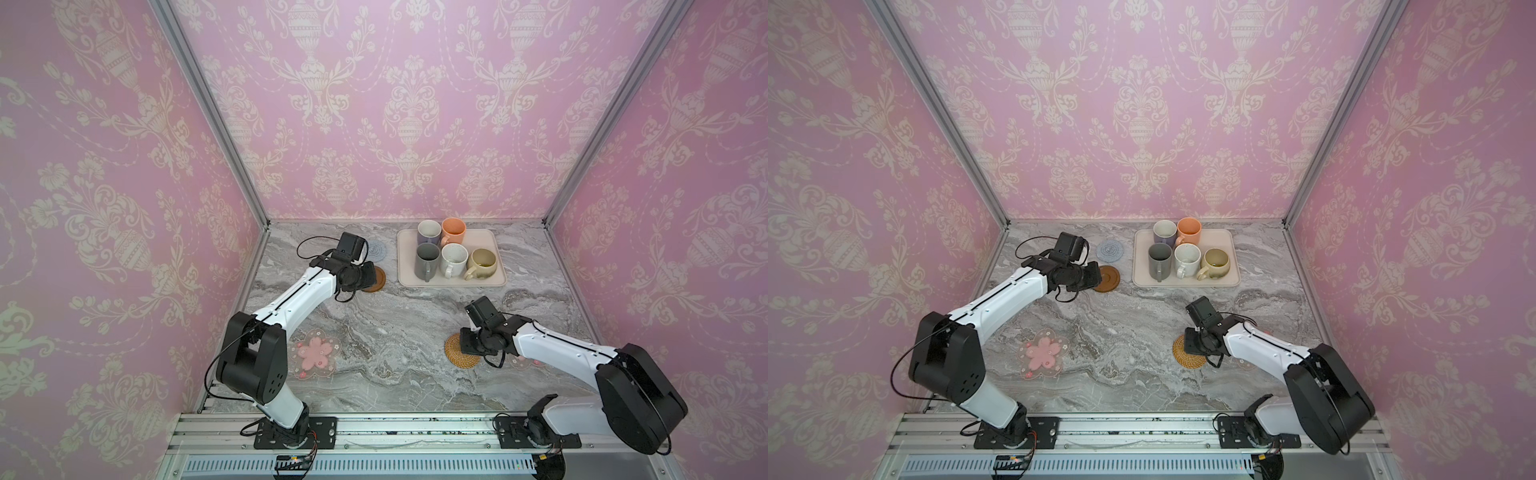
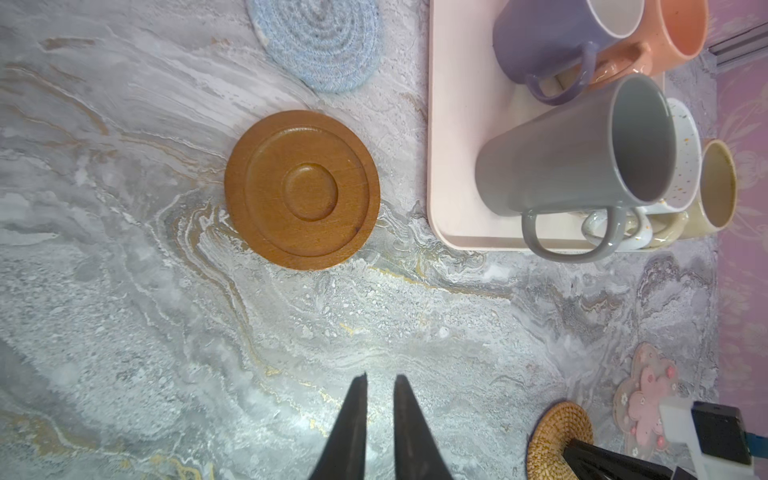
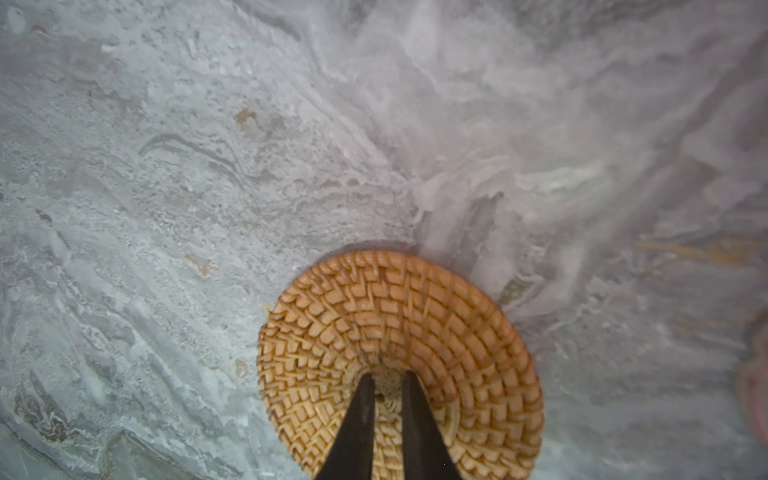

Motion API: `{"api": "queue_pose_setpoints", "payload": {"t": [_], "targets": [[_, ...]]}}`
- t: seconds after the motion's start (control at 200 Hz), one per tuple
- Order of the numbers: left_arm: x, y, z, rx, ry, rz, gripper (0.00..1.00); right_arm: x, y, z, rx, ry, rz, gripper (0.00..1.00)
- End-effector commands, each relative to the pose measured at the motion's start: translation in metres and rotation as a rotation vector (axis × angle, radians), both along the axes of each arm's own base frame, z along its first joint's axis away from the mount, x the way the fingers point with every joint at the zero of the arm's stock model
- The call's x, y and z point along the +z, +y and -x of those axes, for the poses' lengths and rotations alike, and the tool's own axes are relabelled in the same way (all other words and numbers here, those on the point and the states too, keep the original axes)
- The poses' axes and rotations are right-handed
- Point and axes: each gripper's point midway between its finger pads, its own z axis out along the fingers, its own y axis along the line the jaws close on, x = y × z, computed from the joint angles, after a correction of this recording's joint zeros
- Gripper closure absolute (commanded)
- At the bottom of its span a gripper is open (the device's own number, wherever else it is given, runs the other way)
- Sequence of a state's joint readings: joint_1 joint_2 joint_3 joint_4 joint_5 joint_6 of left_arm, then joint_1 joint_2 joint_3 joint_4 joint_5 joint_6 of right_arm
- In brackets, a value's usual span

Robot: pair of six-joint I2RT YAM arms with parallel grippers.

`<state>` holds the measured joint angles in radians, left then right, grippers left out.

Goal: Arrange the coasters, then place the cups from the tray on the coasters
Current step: 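Carry the rattan coaster toward the brown coaster while the left arm shifts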

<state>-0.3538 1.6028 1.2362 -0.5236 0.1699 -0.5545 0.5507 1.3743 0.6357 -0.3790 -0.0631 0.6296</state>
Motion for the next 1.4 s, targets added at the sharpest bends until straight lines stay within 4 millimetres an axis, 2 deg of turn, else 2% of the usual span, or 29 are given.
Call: {"api": "queue_pose_setpoints", "payload": {"t": [0.0, 0.115, 0.305, 0.46, 0.585, 0.6, 0.651, 0.951, 1.171, 1.396], "targets": [[-0.009, 0.022, 0.013, 0.020, 0.042, -0.043, 0.83, -0.021, 0.011, 0.019, 0.069, 0.101, 0.034, 0.86], [-0.010, 0.035, 0.015, 0.049, 0.041, -0.048, 0.83, -0.022, 0.035, 0.015, 0.127, 0.106, 0.035, 0.87], [-0.017, 0.054, 0.017, 0.089, 0.052, -0.050, 0.83, -0.022, 0.087, 0.001, 0.233, 0.106, 0.016, 0.88], [-0.020, 0.066, 0.015, 0.117, 0.054, -0.036, 0.83, -0.020, 0.135, -0.015, 0.295, 0.098, -0.019, 0.89], [-0.021, 0.074, 0.012, 0.130, 0.058, -0.026, 0.83, -0.019, 0.163, -0.026, 0.321, 0.095, -0.049, 0.90], [-0.021, 0.075, 0.011, 0.132, 0.057, -0.024, 0.83, -0.012, 0.172, -0.033, 0.325, 0.075, -0.065, 0.90], [-0.022, 0.077, 0.010, 0.136, 0.058, -0.019, 0.83, -0.009, 0.182, -0.039, 0.331, 0.068, -0.075, 0.91], [-0.033, 0.078, -0.004, 0.147, 0.071, 0.012, 0.83, -0.005, 0.225, -0.063, 0.355, 0.045, -0.119, 0.92], [-0.043, 0.074, -0.011, 0.136, 0.090, 0.024, 0.84, -0.003, 0.239, -0.084, 0.352, 0.012, -0.106, 0.92], [-0.049, 0.072, -0.017, 0.126, 0.100, 0.022, 0.84, -0.003, 0.245, -0.105, 0.320, -0.001, -0.120, 0.93]]}}
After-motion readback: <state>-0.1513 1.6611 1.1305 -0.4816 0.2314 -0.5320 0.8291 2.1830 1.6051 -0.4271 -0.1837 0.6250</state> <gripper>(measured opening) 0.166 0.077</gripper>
